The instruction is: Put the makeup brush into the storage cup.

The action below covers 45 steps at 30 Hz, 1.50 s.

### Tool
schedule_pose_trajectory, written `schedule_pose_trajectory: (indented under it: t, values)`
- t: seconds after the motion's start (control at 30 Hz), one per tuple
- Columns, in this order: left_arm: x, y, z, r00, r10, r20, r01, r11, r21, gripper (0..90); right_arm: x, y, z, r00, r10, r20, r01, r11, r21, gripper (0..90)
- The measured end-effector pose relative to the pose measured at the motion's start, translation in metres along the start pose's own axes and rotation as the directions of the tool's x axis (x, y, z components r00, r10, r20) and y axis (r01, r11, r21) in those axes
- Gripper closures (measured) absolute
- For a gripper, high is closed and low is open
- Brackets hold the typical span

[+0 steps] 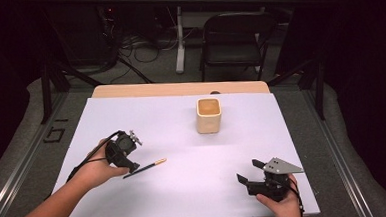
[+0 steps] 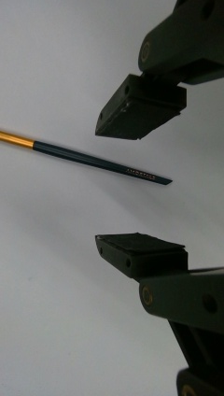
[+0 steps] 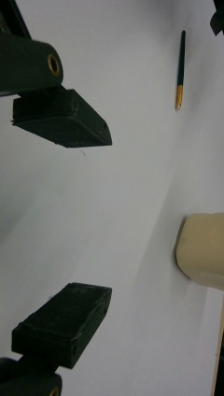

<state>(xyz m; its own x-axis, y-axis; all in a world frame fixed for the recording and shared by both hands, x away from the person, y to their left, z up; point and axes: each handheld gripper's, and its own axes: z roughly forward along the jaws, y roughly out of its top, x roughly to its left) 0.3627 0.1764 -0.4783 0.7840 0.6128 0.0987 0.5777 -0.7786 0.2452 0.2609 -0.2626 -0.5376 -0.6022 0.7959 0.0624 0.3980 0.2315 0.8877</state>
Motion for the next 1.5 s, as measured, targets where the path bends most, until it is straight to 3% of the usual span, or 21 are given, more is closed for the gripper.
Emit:
schedule_pose_trajectory:
  t: [0.37,0.87,1.33,1.37,1.5]
  values:
    - [-0.002,0.001,0.011,0.9997,0.022,0.007,-0.023,0.9976,0.065,52.4,0.0,0.0,0.0,1.0,0.0,0.0,0.0,1.0,0.002,22.0]
    - [-0.008,0.015,0.027,0.9972,0.067,0.032,-0.071,0.9883,0.135,63.3,0.0,0.0,0.0,1.0,0.0,-0.001,0.0,1.0,0.002,22.0]
    - [-0.017,0.03,0.04,0.991,0.126,0.045,-0.131,0.9785,0.159,66.1,0.0,0.0,0.0,1.0,0.0,-0.004,0.0,1.0,0.002,22.0]
    - [-0.017,0.031,0.041,0.9909,0.127,0.044,-0.132,0.9783,0.159,66.1,0.0,0.0,-0.001,1.0,-0.002,-0.003,0.002,1.0,0.021,22.0]
    - [-0.019,0.035,0.044,0.989,0.14,0.048,-0.146,0.9758,0.163,66.7,0.0,0.0,0.0,1.0,0.0,-0.005,0.0,1.0,0.002,22.0]
